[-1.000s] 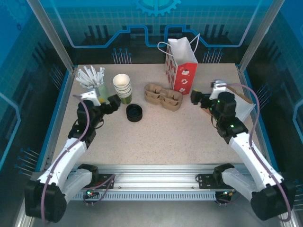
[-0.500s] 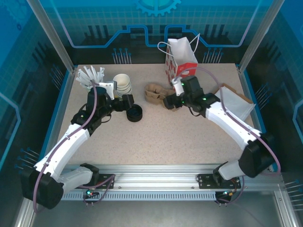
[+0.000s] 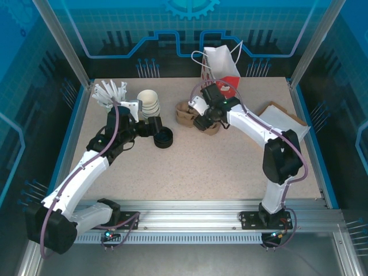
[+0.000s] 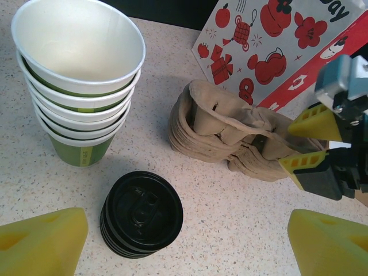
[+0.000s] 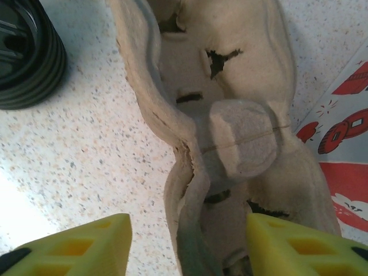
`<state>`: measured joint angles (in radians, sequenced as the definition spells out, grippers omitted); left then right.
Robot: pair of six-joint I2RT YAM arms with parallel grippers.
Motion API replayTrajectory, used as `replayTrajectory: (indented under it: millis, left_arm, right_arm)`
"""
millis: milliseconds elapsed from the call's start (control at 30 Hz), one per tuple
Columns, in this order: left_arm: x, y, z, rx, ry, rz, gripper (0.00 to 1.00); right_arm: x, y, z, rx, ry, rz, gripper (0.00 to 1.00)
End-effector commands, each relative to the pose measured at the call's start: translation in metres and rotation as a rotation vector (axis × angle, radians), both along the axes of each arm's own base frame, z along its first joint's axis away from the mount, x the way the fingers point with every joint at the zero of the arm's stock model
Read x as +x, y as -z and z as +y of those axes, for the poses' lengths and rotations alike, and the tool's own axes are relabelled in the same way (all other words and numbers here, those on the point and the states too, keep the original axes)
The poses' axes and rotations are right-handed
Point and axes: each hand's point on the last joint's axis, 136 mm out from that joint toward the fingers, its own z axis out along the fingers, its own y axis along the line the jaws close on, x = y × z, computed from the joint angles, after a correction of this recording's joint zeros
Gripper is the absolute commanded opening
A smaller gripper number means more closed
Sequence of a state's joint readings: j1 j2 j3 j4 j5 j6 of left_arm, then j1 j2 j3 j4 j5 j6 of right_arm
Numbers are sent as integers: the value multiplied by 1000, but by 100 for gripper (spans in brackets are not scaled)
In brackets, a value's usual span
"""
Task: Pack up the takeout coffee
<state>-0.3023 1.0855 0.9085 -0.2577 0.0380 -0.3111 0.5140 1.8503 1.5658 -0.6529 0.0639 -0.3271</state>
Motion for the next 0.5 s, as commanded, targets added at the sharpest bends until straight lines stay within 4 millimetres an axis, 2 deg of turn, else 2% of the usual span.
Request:
replayTrajectory:
  millis: [0,233,467]
  left_arm:
    - [-1,-8,-1,14,7,-22,91]
    - [-3,-6,1,24,6,-25,92]
    - [-4,-4,0,21,9,-22,92]
  right_arm:
    - [-1,9,-8,-85,-60,38,51]
    - [6,20,-12,-155,-96,50,33]
    - [11,22,-16,-205,-115,30,26]
